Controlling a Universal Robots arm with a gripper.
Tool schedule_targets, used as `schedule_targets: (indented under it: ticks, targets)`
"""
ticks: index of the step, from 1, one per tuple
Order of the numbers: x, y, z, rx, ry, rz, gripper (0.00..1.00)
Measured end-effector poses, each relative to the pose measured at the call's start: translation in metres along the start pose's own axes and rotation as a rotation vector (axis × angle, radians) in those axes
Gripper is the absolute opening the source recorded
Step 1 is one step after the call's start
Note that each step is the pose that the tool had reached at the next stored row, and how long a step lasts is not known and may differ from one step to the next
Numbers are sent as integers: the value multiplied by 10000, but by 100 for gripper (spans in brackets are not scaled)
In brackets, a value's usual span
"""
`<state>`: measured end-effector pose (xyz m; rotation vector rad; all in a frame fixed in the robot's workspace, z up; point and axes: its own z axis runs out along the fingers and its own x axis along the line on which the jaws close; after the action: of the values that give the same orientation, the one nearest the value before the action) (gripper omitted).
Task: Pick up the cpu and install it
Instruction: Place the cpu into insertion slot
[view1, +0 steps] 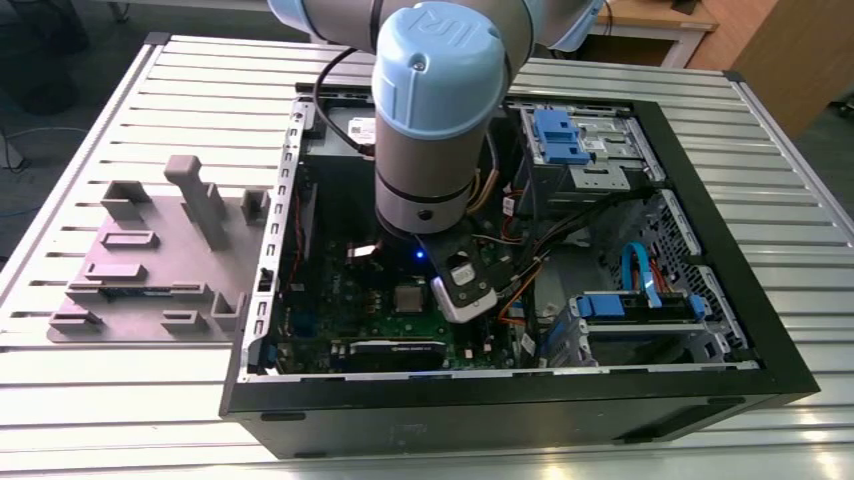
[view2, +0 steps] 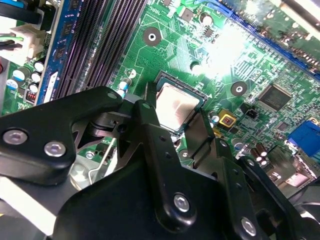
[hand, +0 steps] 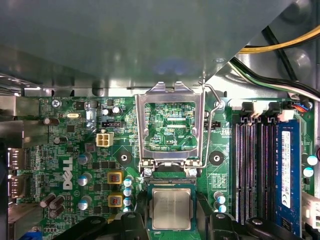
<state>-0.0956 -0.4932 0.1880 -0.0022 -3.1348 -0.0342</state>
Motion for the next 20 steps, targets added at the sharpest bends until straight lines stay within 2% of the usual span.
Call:
schedule_targets:
  ticks: [10, 12, 13, 20]
  targets:
    - [4, 0, 1, -3, 2, 0, 47]
    - [5, 0, 2, -4, 2, 3, 48]
    - [5, 0, 2, -4, 1, 2, 55]
    - [5, 0, 0, 1, 2, 0, 55]
